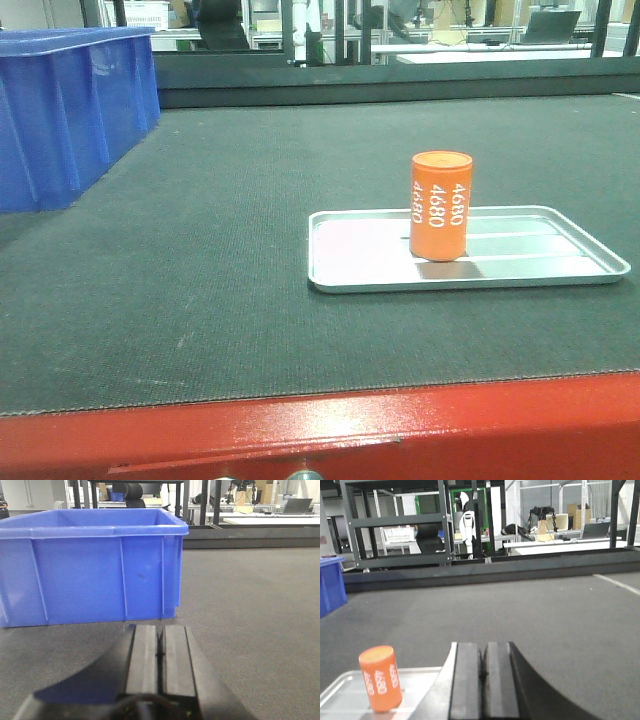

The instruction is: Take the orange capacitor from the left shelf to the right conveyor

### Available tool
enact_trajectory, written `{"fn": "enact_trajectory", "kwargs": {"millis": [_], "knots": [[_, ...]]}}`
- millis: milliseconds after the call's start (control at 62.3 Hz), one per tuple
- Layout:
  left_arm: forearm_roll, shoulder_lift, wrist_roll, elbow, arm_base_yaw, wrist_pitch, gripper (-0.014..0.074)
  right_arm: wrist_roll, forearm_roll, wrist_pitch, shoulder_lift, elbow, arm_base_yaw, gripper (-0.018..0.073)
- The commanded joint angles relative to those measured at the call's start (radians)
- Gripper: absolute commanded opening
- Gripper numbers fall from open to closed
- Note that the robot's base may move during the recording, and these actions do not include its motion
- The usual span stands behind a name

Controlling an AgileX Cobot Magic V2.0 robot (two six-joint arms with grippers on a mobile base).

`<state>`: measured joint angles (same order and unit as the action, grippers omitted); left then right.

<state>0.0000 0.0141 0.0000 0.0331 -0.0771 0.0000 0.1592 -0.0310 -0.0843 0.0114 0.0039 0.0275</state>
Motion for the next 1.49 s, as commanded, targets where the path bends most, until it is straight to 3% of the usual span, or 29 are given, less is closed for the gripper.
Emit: {"fn": "enact_trajectory", "kwargs": {"millis": [0,305,1477], "knots": [[-0.005,-0.010,0.000,-0.008,-0.002,-0.090,-0.0105,-0.014,0.000,-0.052,-0.036,-0.016,-0.004,0.0052],[-0.005,-0.010,0.000,-0.008,-0.002,-0.090,-0.0105,-0.021,0.000,-0.110,-0.042,0.030,-0.004,0.0052],[-0.005,-0.010,0.000,-0.008,-0.002,-0.090,-0.0105,-0.021,0.000,-0.108,-0.042,0.030,-0.004,0.0052]]}}
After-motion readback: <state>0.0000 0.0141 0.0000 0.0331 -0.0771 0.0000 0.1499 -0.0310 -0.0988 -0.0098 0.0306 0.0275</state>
